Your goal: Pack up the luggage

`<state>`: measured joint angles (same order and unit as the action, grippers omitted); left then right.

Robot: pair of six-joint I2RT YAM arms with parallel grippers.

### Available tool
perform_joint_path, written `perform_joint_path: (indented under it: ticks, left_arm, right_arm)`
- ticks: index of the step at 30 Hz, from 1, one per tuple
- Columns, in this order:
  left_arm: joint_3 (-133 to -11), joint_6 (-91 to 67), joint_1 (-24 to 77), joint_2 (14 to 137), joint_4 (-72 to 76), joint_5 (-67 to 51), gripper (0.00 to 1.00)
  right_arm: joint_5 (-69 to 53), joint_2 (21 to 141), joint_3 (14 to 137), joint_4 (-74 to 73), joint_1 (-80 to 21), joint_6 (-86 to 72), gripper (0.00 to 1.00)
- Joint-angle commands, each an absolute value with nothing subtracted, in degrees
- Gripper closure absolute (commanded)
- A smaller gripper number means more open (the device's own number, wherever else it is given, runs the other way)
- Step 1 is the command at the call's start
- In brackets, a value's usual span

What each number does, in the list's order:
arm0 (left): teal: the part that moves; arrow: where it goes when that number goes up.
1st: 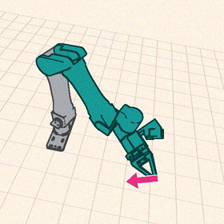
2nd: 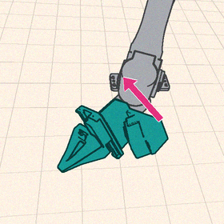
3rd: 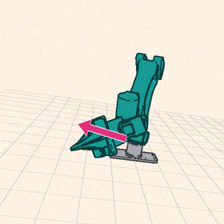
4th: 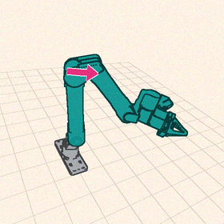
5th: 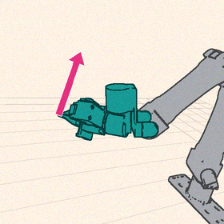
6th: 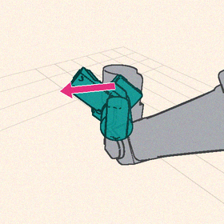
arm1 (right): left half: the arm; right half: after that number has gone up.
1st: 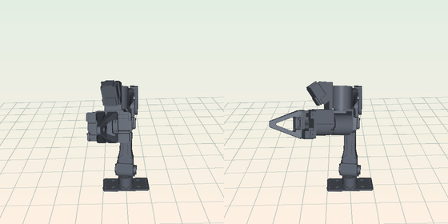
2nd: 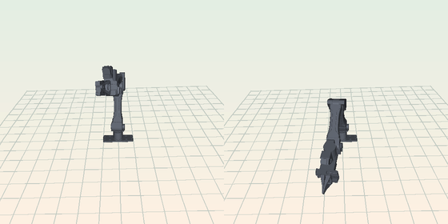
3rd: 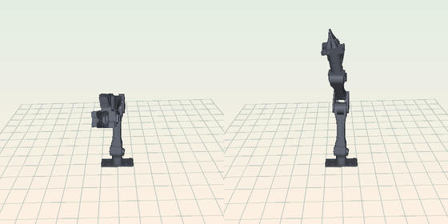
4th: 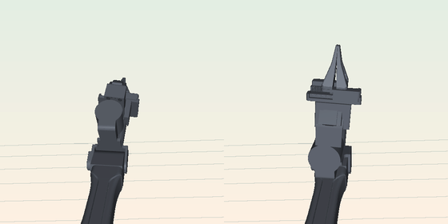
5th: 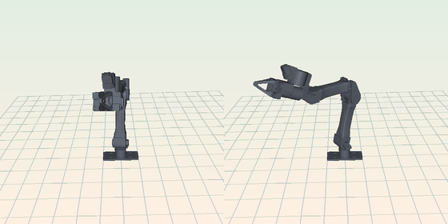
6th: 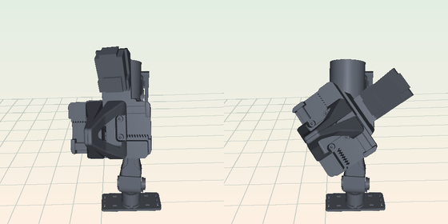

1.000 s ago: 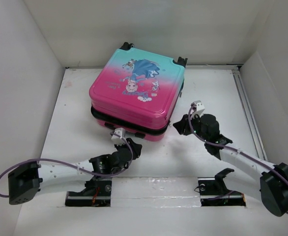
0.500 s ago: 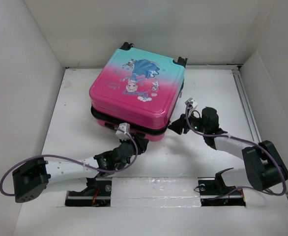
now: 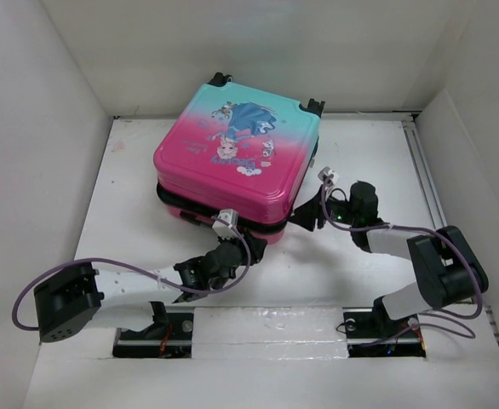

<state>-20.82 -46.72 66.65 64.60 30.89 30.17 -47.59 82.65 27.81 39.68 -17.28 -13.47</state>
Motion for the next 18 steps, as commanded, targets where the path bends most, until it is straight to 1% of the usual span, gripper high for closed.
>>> perform_joint_path:
  ticks: [1, 2, 3, 5, 6, 9, 10, 11, 12, 13, 14, 15, 16, 17, 18]
  left_arm:
    - [-23.12, -45.53, 66.53, 64.86, 32.87, 30.41, 0.72]
    - [-23.12, -45.53, 66.53, 64.86, 32.87, 30.41, 0.73]
    - [-23.12, -45.53, 66.53, 64.86, 32.87, 30.41, 0.73]
    - [-23.64, -45.53, 66.53, 64.86, 31.56, 30.41, 0.74]
    - [-23.64, -45.53, 66.53, 64.86, 31.55, 30.93, 0.74]
    - [-23.64, -45.53, 66.53, 64.34, 31.03, 32.34, 0.76]
    - [-23.12, -45.53, 66.53, 64.34, 31.03, 33.04, 0.76]
    - [-23.12, -45.53, 66.53, 64.34, 31.03, 33.05, 0.76]
    - [-23.12, -45.53, 66.53, 64.34, 30.24, 33.66, 0.76]
    - [-23.81, -45.53, 66.53, 64.34, 30.23, 33.66, 0.76]
    - [-23.82, -45.53, 66.53, 64.95, 30.23, 34.27, 0.76]
    - [-23.82, -45.53, 66.53, 64.95, 30.23, 34.89, 0.76]
    - [-23.82, -45.53, 66.53, 64.95, 30.23, 34.89, 0.76]
    - [-24.34, -45.01, 66.53, 64.95, 30.23, 35.41, 0.77]
    - [-24.35, -45.00, 66.53, 65.56, 30.23, 35.42, 0.77]
  right_arm:
    - [-52.20, 84.98, 30.50, 50.08, -16.09, -13.18, 0.47]
    - [-53.51, 86.47, 30.50, 51.75, -16.08, -14.40, 0.47]
    - [-56.22, 88.14, 31.02, 58.29, -15.39, -16.24, 0.47]
    - [-60.28, 91.03, 31.55, 63.87, -14.24, -18.97, 0.47]
    - [-61.51, 92.01, 31.55, 69.73, -14.24, -22.38, 0.47]
    - [-64.59, 95.96, 32.17, 77.23, -13.71, -28.45, 0.50]
    - [-65.90, 96.93, 32.17, 82.04, -13.71, -30.13, 0.52]
    - [-66.44, 97.90, 33.56, 83.39, -13.71, -31.45, 0.55]
    - [-66.45, 99.91, 34.10, 84.37, -13.71, -33.64, 0.61]
    - [-67.32, 100.98, 34.10, 88.03, -13.71, -35.05, 0.65]
    - [-67.85, 103.07, 34.80, 90.42, -13.71, -36.90, 0.77]
    - [-68.46, 103.10, 34.80, 93.57, -13.71, -39.00, 0.77]
    - [-68.47, 105.01, 34.28, 97.43, -13.71, -44.16, 0.87]
    - [-68.47, 105.81, 34.28, 103.91, -13.71, -46.56, 0.89]
    - [-68.47, 105.82, 34.28, 103.97, -13.71, -47.10, 0.92]
